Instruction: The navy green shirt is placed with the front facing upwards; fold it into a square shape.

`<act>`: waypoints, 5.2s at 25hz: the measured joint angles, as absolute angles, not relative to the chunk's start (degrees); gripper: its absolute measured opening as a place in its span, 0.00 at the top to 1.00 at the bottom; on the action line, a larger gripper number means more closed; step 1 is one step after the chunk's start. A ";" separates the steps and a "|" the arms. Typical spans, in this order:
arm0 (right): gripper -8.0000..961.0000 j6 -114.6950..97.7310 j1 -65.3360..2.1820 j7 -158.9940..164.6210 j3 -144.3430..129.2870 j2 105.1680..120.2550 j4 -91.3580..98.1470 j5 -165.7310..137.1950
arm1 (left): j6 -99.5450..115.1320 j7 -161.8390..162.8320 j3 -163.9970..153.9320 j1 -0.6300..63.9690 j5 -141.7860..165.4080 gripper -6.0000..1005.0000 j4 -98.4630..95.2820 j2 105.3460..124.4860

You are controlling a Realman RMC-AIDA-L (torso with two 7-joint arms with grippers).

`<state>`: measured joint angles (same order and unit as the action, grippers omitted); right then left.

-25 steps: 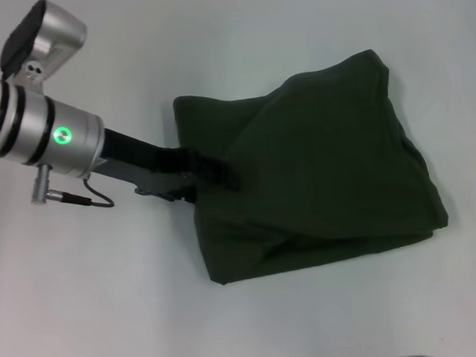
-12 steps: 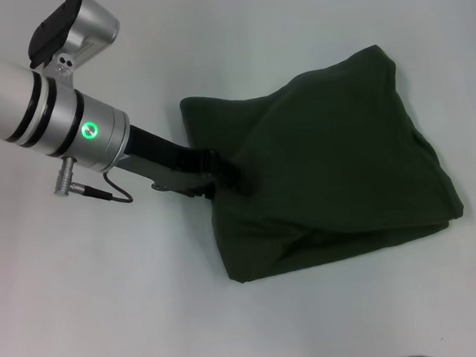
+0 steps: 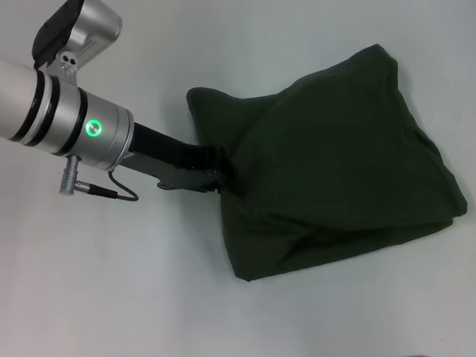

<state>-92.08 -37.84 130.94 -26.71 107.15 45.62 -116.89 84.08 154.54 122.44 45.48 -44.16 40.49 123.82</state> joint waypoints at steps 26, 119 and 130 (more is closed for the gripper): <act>0.03 -91.61 -38.25 131.31 -26.76 107.40 45.53 -116.89 | 92.30 153.22 124.19 40.83 -42.72 0.91 43.35 115.91; 0.03 -93.17 -37.66 136.93 -29.62 104.58 45.61 -119.17 | 70.80 151.60 126.33 46.79 -36.59 0.92 41.35 119.18; 0.03 -93.18 -37.65 136.93 -29.61 104.67 45.53 -119.18 | 72.27 151.44 129.67 45.19 -36.68 0.93 41.93 117.43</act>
